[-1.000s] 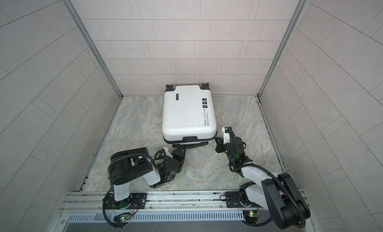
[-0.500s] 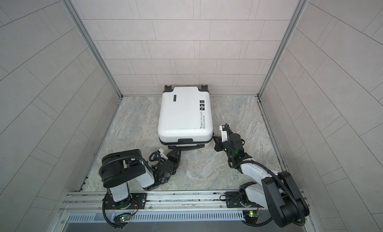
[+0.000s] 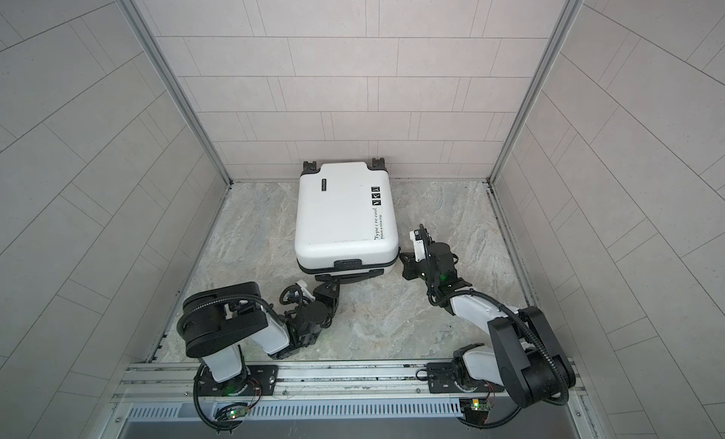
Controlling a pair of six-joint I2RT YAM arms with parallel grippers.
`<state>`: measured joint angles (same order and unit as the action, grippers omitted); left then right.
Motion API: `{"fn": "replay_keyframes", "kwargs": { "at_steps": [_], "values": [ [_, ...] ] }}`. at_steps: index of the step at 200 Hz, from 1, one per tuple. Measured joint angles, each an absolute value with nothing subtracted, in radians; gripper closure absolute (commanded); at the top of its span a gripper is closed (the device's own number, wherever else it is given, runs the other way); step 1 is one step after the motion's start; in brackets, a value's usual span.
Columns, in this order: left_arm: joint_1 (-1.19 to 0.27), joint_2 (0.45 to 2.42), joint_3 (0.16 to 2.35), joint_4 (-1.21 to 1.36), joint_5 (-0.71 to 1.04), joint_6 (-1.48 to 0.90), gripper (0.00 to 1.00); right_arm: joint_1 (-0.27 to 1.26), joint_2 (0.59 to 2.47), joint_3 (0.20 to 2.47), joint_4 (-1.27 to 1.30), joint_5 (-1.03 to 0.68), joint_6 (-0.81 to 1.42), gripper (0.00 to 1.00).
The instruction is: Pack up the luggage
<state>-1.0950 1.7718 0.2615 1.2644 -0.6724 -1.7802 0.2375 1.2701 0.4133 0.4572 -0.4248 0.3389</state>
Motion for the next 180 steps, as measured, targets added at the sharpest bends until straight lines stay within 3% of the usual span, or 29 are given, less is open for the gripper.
{"fn": "replay_keyframes", "kwargs": {
  "at_steps": [18, 36, 54, 77, 120, 155, 159, 166, 180],
  "values": [
    [-1.095, 1.764, 0.262, 1.252, -0.673, -1.778, 1.0, 0.237, 1.27, 0.423, 0.439, -0.431, 0.335, 1.0],
    [-1.091, 1.737, 0.262, 1.21, -0.676, -1.768, 0.99, 0.237, 1.274, 0.437, 0.413, -0.439, 0.334, 0.8],
    [-1.084, 1.689, 0.264, 1.137, -0.689, -1.758, 0.87, 0.229, 1.284, 0.447, 0.398, -0.428, 0.332, 0.62],
    [-1.078, 1.617, 0.267, 1.014, -0.715, -1.758, 0.75, 0.207, 1.29, 0.457, 0.396, -0.373, 0.342, 0.52],
    [-1.082, 1.51, 0.299, 0.785, -0.75, -1.676, 0.31, 0.203, 1.29, 0.466, 0.397, -0.323, 0.348, 0.44],
    [-1.085, 1.402, 0.349, 0.591, -0.763, -1.641, 0.16, 0.203, 1.283, 0.467, 0.382, -0.291, 0.347, 0.41],
    [-1.085, 1.391, 0.355, 0.574, -0.764, -1.642, 0.06, 0.203, 1.282, 0.467, 0.381, -0.287, 0.347, 0.41],
    [-1.085, 1.367, 0.364, 0.546, -0.769, -1.641, 0.01, 0.203, 1.275, 0.467, 0.376, -0.281, 0.347, 0.4],
    [-1.084, 1.332, 0.374, 0.473, -0.775, -1.635, 0.0, 0.203, 1.258, 0.467, 0.368, -0.265, 0.347, 0.37]
  ]
}}
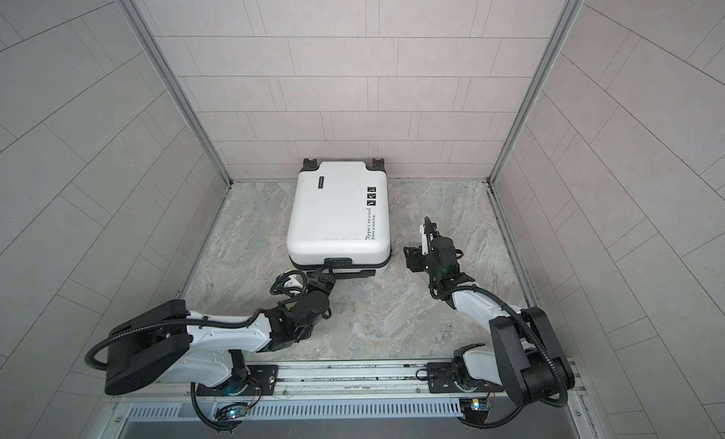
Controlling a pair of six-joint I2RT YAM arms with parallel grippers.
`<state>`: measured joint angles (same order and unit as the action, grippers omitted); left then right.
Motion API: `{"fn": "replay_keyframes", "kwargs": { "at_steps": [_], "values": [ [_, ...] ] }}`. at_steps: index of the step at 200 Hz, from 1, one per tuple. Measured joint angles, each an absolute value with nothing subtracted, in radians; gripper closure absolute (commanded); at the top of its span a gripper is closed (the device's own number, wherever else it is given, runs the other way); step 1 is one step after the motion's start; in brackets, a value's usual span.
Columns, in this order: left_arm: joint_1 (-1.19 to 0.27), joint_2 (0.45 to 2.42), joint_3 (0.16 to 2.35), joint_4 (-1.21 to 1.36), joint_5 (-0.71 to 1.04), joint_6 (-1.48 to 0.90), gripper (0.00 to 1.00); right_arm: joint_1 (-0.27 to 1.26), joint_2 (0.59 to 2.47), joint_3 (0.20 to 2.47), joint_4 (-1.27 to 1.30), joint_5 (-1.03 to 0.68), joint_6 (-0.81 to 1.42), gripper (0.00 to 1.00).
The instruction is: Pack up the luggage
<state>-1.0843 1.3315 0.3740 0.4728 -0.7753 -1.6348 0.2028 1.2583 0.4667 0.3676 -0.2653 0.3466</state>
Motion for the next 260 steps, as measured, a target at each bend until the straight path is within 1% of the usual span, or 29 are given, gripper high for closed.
{"fn": "replay_keyframes", "kwargs": {
  "at_steps": [8, 69, 108, 130, 159, 171, 198, 221, 238, 241, 249, 252, 253, 255, 256, 260],
  "values": [
    [-1.084, 1.314, 0.376, 0.448, -0.778, -1.63, 0.0, 0.203, 1.248, 0.467, 0.363, -0.257, 0.346, 0.35],
    [-1.082, 1.145, 0.416, 0.214, -0.783, -1.594, 0.0, 0.203, 1.167, 0.467, 0.321, -0.186, 0.345, 0.32],
    [-1.082, 1.015, 0.456, 0.042, -0.763, -1.523, 0.0, 0.203, 1.116, 0.467, 0.291, -0.123, 0.345, 0.32],
    [-1.082, 0.938, 0.479, -0.051, -0.757, -1.47, 0.0, 0.202, 1.083, 0.467, 0.279, -0.087, 0.348, 0.3],
    [-1.082, 0.845, 0.52, -0.174, -0.765, -1.382, 0.0, 0.202, 1.044, 0.467, 0.264, -0.047, 0.354, 0.22],
    [-1.082, 0.806, 0.541, -0.216, -0.775, -1.336, 0.0, 0.2, 1.031, 0.467, 0.254, -0.033, 0.358, 0.22],
    [-1.082, 0.73, 0.577, -0.246, -0.806, -1.191, 0.0, 0.199, 1.003, 0.467, 0.227, -0.006, 0.364, 0.16],
    [-1.082, 0.719, 0.634, -0.253, -0.841, -1.028, 0.0, 0.197, 0.994, 0.479, 0.196, 0.015, 0.365, 0.07],
    [-1.082, 0.729, 0.698, -0.28, -0.888, -0.925, 0.0, 0.196, 0.994, 0.509, 0.162, 0.044, 0.372, 0.04],
    [-1.082, 0.731, 0.712, -0.288, -0.9, -0.905, 0.02, 0.196, 0.994, 0.514, 0.158, 0.049, 0.373, 0.04],
    [-1.082, 0.739, 0.744, -0.303, -0.929, -0.856, 0.11, 0.196, 0.993, 0.531, 0.147, 0.067, 0.374, 0.04],
    [-1.08, 0.742, 0.754, -0.306, -0.938, -0.84, 0.13, 0.196, 0.993, 0.536, 0.143, 0.073, 0.375, 0.04],
    [-1.079, 0.742, 0.757, -0.307, -0.94, -0.834, 0.13, 0.196, 0.993, 0.538, 0.142, 0.074, 0.375, 0.04],
    [-1.079, 0.744, 0.765, -0.31, -0.948, -0.817, 0.04, 0.196, 0.992, 0.542, 0.139, 0.078, 0.375, 0.04],
    [-1.079, 0.746, 0.77, -0.313, -0.954, -0.811, 0.02, 0.196, 0.991, 0.545, 0.138, 0.081, 0.376, 0.04],
    [-1.078, 0.75, 0.784, -0.316, -0.965, -0.784, 0.0, 0.196, 0.991, 0.552, 0.132, 0.089, 0.376, 0.04]
  ]
}}
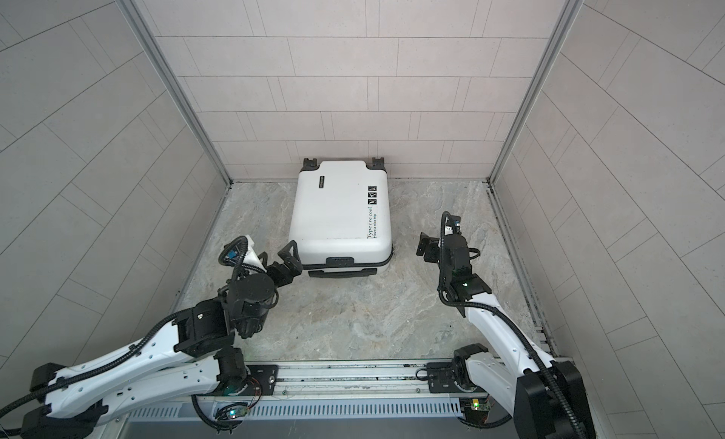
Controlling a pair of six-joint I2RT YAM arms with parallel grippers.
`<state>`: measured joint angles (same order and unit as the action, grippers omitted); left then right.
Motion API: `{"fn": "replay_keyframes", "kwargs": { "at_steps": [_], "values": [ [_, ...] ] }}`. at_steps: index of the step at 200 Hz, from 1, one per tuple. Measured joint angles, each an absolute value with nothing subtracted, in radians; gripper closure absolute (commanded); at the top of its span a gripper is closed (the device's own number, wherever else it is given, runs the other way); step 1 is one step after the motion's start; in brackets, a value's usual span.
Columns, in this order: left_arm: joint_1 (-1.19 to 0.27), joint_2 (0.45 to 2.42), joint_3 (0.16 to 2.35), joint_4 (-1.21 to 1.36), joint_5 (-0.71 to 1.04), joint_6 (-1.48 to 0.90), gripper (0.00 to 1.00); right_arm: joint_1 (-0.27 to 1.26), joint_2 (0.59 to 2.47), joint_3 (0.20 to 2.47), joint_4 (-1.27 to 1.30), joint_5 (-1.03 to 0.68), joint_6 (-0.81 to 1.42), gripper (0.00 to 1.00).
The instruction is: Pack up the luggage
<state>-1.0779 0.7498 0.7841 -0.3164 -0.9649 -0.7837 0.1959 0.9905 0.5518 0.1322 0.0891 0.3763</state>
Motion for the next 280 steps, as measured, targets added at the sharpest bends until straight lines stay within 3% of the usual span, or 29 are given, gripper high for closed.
{"fn": "replay_keyframes", "kwargs": {
  "at_steps": [50, 113, 155, 219, 280],
  "values": [
    [-0.992, 0.816, 0.908, -0.359, -0.957, -0.51, 0.0, 0.196, 0.983, 0.666, 0.055, 0.218, 0.408, 0.01],
    [-0.988, 0.667, 0.756, -0.12, -0.755, -0.159, 0.0, 0.195, 1.008, 0.759, -0.006, 0.278, 0.419, 0.01],
    [-0.963, 0.675, 0.753, -0.016, -0.774, -0.044, 0.0, 0.195, 1.024, 0.769, 0.019, 0.275, 0.416, 0.01],
    [-0.579, 0.781, 0.582, 0.12, -0.711, -0.114, 0.0, 0.195, 1.082, 0.745, 0.118, 0.395, 0.332, 0.01],
    [-0.363, 0.941, 0.381, 0.301, -0.692, -0.161, 0.0, 0.164, 1.213, 0.586, 0.239, 0.513, 0.25, 0.0]
  ]
}}
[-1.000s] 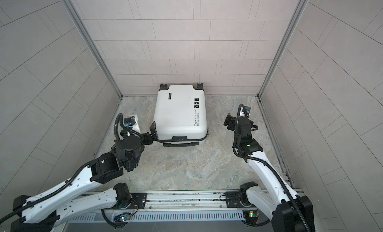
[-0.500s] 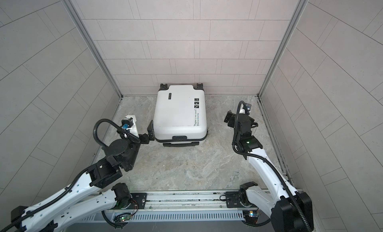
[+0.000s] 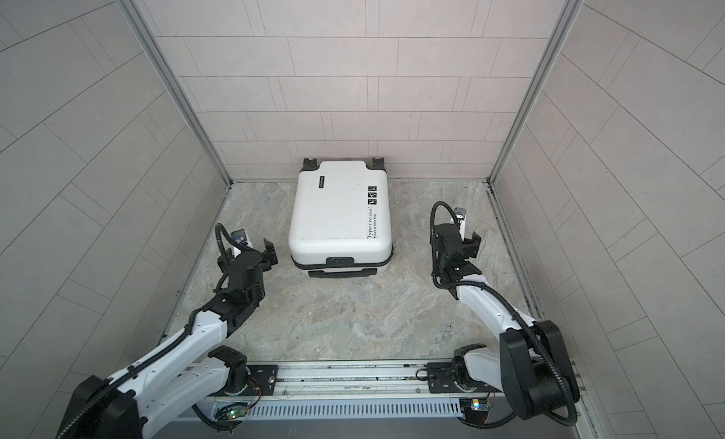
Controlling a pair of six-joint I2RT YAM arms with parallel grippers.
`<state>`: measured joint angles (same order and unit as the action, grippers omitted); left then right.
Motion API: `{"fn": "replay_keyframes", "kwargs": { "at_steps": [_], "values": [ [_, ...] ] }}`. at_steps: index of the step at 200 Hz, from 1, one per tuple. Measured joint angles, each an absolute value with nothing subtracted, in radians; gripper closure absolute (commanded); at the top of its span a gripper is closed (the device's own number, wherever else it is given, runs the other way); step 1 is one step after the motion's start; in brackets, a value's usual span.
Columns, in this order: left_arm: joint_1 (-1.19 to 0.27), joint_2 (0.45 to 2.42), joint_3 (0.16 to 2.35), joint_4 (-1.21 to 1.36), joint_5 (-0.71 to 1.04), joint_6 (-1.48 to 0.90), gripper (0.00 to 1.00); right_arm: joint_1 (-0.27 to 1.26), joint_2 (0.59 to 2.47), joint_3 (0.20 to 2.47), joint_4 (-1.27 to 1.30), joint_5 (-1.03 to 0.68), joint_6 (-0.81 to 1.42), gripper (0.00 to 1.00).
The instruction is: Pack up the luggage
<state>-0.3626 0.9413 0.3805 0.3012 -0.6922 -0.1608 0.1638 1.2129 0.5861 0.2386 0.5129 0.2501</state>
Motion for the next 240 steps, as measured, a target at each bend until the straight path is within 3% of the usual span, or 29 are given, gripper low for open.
{"fn": "replay_keyframes", "kwargs": {
  "at_steps": [128, 240],
  "values": [
    [-0.127, 1.089, 0.325, 0.482, -0.539, -0.188, 0.0, 0.088, 1.227, 0.436, 0.439, 0.503, 0.189, 0.0],
    [-0.091, 1.596, 0.318, 0.979, -0.377, -0.068, 0.0, 0.088, 1.457, 0.361, 0.76, 0.382, 0.105, 0.0]
  ]
}}
